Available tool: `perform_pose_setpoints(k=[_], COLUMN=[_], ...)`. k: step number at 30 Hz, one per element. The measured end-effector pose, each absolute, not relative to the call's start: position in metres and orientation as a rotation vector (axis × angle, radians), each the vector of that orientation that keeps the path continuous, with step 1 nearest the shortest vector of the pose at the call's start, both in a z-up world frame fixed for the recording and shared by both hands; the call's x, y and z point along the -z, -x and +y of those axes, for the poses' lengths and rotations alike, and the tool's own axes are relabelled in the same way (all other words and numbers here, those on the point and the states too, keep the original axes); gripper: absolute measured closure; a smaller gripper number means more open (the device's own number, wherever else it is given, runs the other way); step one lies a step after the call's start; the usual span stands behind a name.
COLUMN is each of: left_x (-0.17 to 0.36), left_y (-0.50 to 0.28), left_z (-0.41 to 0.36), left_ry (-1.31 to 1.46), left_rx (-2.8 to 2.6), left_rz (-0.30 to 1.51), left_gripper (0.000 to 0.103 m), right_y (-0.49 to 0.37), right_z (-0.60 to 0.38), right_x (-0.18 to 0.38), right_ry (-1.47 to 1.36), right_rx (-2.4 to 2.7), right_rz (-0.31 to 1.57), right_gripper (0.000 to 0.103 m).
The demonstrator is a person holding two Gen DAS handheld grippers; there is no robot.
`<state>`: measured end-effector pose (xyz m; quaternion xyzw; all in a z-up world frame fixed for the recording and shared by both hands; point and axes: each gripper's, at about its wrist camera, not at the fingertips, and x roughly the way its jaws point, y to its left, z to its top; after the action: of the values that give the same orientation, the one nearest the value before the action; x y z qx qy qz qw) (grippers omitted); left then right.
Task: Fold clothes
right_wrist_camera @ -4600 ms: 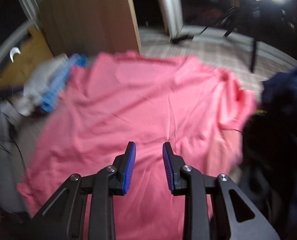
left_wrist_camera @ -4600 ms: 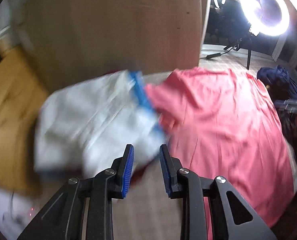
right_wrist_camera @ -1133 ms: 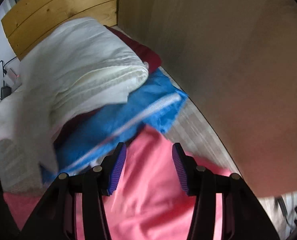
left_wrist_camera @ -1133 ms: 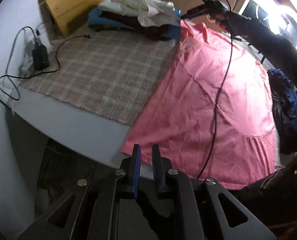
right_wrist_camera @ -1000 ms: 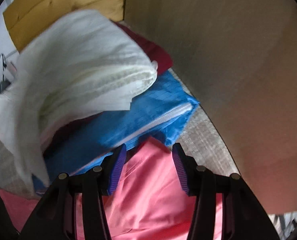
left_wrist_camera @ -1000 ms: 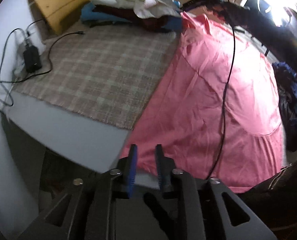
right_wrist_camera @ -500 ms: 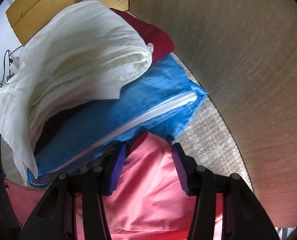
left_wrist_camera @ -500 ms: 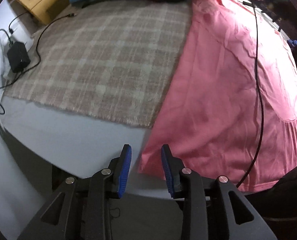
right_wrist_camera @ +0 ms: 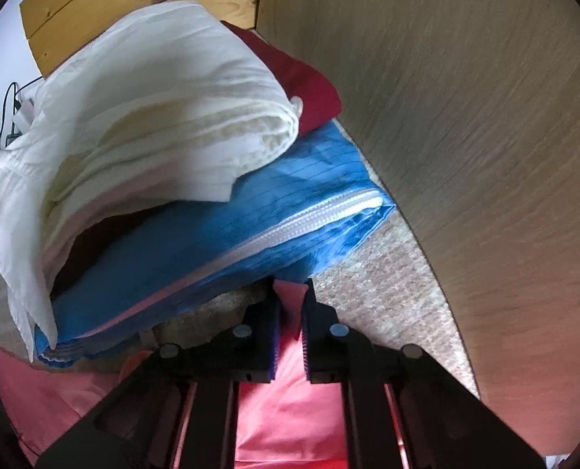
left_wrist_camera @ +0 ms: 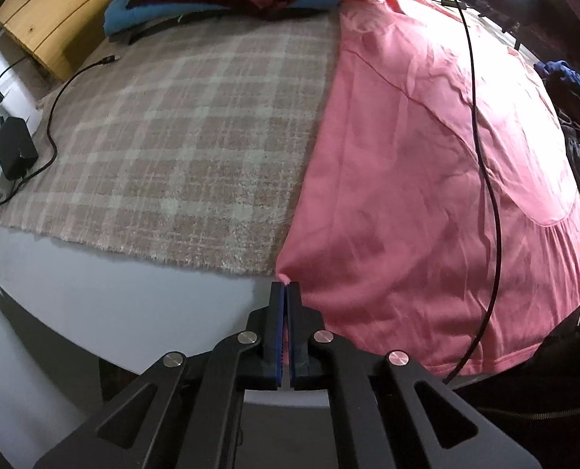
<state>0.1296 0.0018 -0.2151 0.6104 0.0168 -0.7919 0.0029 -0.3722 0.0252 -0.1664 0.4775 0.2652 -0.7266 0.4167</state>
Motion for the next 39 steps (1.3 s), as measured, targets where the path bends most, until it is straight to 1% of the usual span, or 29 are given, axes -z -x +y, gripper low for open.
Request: perform_pose_setpoints(k=[9,18,21,23,25,31,34,36,39], left_x=[0.186,0.182,0.183,0.183,0.184,0.182,0.175,0.168,0.15], left_y=[-0.151,-0.155,-0.155,-0.155,-0.155,-0.153,-0.152,-0.153,-0.16], left_z=[0.002,0.007,0.006,0.005,0.004,0.006,0.012,0.016,0.03], left_ry=[-1.859,-1.855,-1.855,-1.855,-1.855,-1.868,-1.871,-1.867,-1.856], left_rx=[2.568,2.576,2.574,2.573,2.571,2.588,2.604,2.622,2.656], left_rz=[0.127,0.114,0.115,0.115,0.116,0.09,0.066,0.058,0.019], left_gripper=[0.102,0.102,0.102,0.103,0.103,0.102,0.103,0.103,0.103], right_y=[0.351,0.34,0.376,0.387,0.392,0.399,0.397,0.395,0.388], right_z=[0.051,0.08,0.099,0.103,0.111,0.13,0.138,0.12,0.148], right_x=[0.139,0.125,0.14,0.147,0.151,0.142,0.139,0.137,0.13], right_ry=[-1.167,-1.159,-1.212,-1.226,-1.243,-1.233,-1.227,-1.208,-1.201], right_rx=[1.899,1.938,1.91,1.917,1.921,1.94,1.947,1.962,2.006], right_rz=[0.556,0.406,0.371,0.396,0.375,0.337,0.35,0.349,0.347], right_gripper=[0.096,0.098,0.098,0.098,0.098,0.099,0.099,0.099,0.099])
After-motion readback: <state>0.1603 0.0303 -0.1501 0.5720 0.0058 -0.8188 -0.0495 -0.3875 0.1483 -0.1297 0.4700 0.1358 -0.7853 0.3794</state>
